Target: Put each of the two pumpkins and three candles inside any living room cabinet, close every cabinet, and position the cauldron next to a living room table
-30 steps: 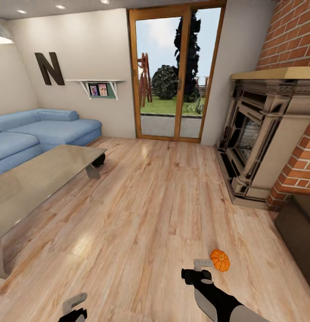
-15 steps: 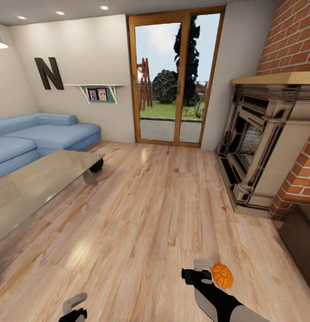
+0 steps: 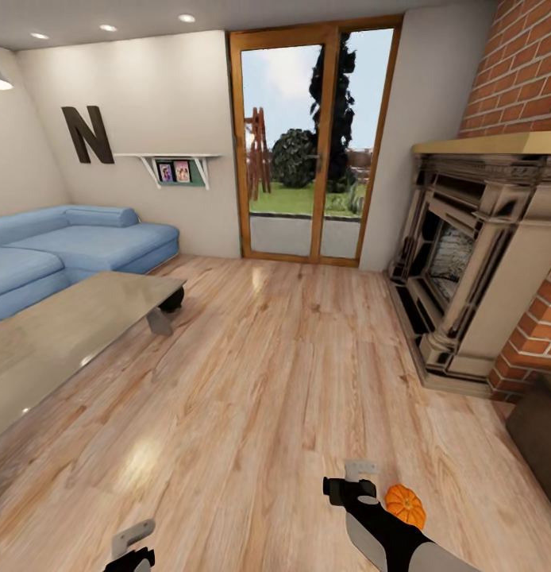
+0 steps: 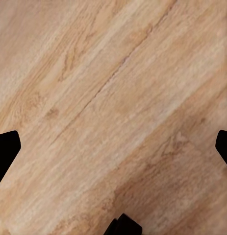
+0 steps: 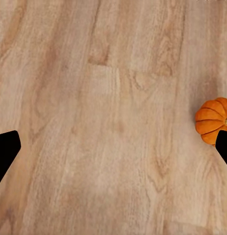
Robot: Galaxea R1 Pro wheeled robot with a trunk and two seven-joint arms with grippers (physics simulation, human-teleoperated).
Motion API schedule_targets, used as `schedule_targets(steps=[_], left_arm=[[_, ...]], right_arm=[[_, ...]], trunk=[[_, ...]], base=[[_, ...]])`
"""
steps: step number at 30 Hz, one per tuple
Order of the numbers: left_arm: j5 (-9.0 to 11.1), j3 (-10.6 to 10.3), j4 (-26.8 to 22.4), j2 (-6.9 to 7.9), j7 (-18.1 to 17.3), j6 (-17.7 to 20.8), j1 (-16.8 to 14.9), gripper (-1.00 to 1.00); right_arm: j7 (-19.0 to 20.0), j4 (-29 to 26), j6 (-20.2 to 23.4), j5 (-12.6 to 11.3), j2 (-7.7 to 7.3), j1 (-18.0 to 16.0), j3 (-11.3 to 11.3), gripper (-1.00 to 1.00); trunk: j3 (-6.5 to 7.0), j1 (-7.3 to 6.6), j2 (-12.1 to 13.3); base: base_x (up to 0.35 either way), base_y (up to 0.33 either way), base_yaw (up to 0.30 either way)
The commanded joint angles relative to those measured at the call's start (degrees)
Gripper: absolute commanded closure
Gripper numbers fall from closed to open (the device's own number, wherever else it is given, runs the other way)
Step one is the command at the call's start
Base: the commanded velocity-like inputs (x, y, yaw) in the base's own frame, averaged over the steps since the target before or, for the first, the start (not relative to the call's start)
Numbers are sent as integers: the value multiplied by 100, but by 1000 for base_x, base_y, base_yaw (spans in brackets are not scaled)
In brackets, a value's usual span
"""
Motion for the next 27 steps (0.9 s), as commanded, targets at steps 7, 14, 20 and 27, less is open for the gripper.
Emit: schedule_targets(steps=[7, 14, 20, 27], left_arm=[[23, -49, -14, 8, 45, 35, -2, -100], [23, -50, -14, 8, 45, 35, -2, -100], [23, -54, -14, 8, 45, 35, -2, -100], [23, -57, -14, 8, 45, 35, -2, -100]], right_arm=[[-40, -6, -4, -47, -4, -8, 48, -100], [-43, -6, -4, -47, 7, -9, 48, -100], [-47, -6, -4, -47, 7, -9, 48, -100], [-42, -6, -4, -47, 3, -7, 48, -100]], trunk=[[-5, 0, -3], [-5, 0, -3], [-5, 0, -3], [-5, 0, -3]], base=[[15, 1, 0], [38, 0, 0], [222, 0, -95], [41, 0, -258]])
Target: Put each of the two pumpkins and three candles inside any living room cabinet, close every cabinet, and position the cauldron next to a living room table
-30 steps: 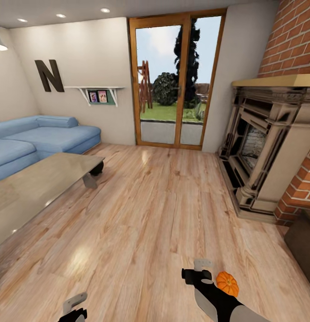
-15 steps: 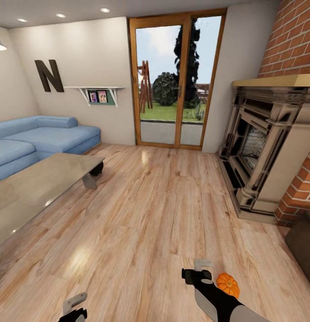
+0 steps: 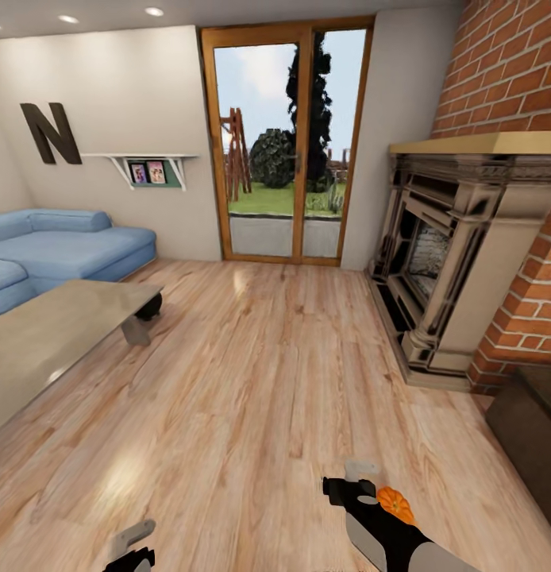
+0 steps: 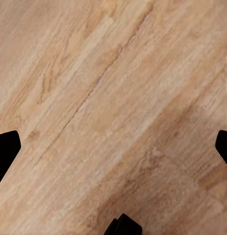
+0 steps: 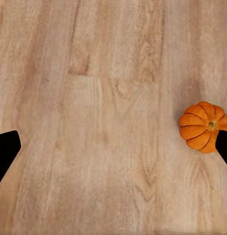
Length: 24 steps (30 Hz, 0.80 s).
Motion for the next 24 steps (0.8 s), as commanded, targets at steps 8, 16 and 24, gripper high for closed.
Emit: schedule_targets(steps=[8, 16, 24], left_arm=[[24, -216, 2, 9, 47, 36, -1, -100], [24, -247, 18, 9, 47, 36, -1, -100], [24, -249, 19, 9, 47, 36, -1, -100]], right_arm=[[-37, -4, -4, -46, -1, -9, 48, -100], [-37, -4, -4, -46, 0, -7, 48, -100], [-44, -4, -4, -46, 0, -7, 48, -100]], trunk=[[-5, 0, -3], [-5, 0, -3], [-15, 0, -3]], base=[[65, 0, -279], [245, 36, -278], [141, 51, -90]])
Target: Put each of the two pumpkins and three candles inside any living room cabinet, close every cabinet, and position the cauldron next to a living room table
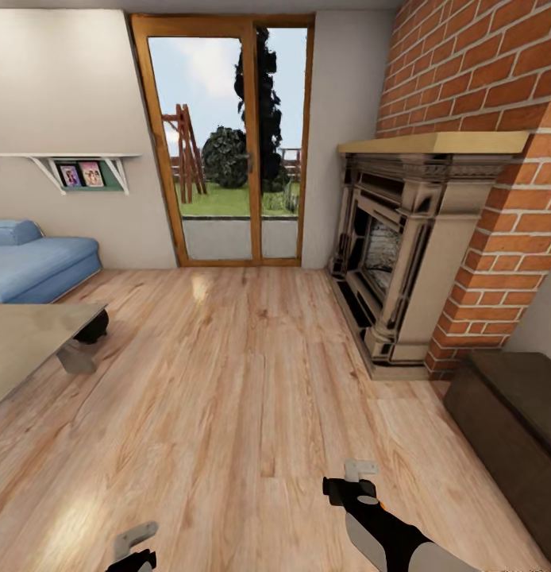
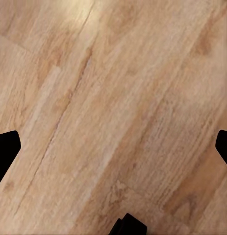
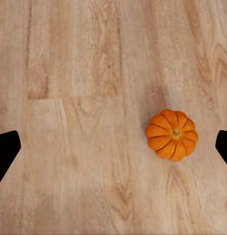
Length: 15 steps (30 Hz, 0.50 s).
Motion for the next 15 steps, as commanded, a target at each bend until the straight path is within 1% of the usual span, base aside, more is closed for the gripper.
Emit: schedule_targets(steps=[1, 8, 15], left_arm=[[23, -48, -15, 8, 46, 36, -2, -100], [23, -56, -15, 8, 46, 36, -2, -100], [23, -57, -15, 8, 46, 36, -2, -100]], right_arm=[[-40, -5, -4, -47, -3, -7, 48, -100], [-41, -5, -4, -44, 4, -9, 48, -100], [-41, -5, -4, -46, -2, -7, 48, -100]], trunk=[[-12, 0, -3], [-60, 0, -3], [-72, 0, -3]], base=[[48, 20, -117], [109, 94, -132], [20, 17, -32]])
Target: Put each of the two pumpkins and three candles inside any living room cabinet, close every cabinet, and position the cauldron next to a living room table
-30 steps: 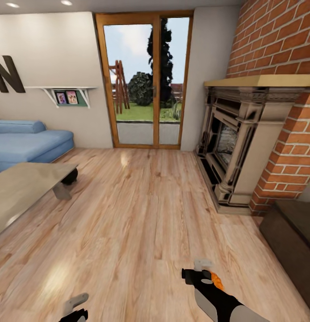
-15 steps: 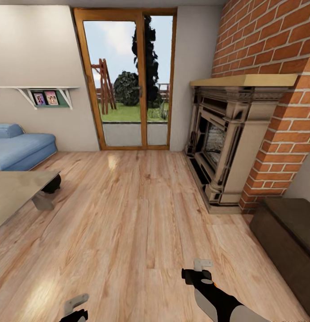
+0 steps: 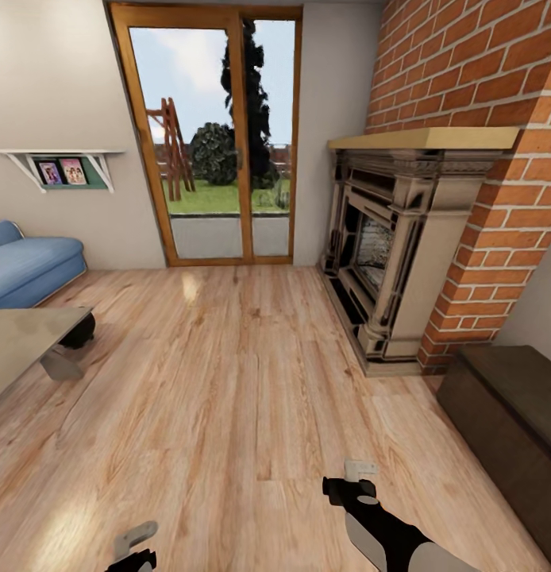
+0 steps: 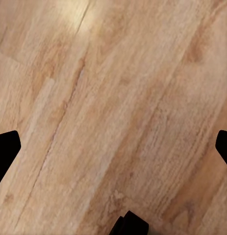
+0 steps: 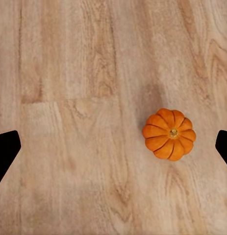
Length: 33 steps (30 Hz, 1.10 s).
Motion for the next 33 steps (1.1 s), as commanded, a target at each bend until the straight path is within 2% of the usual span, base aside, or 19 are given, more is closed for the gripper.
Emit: schedule_targets(steps=[1, 8, 18, 33], left_arm=[[23, -48, -14, 8, 45, 35, -3, -100], [23, -48, -14, 8, 45, 35, -3, -100], [23, -47, -14, 8, 45, 35, -3, -100], [23, -48, -14, 8, 45, 35, -3, -100]], right_arm=[[-40, -6, -4, -47, -3, -6, 48, -100], [-40, -6, -4, -47, -4, -7, 48, -100], [-40, -6, -4, -47, -4, -7, 48, -100], [-40, -6, -13, -47, 3, -9, 48, -100]], trunk=[[-6, -1, -3], [-27, -1, -3], [-86, -1, -3], [-176, -1, -3]], base=[[4, 3, -6], [1, 1, -82], [0, 84, -208], [0, 5, -215]])
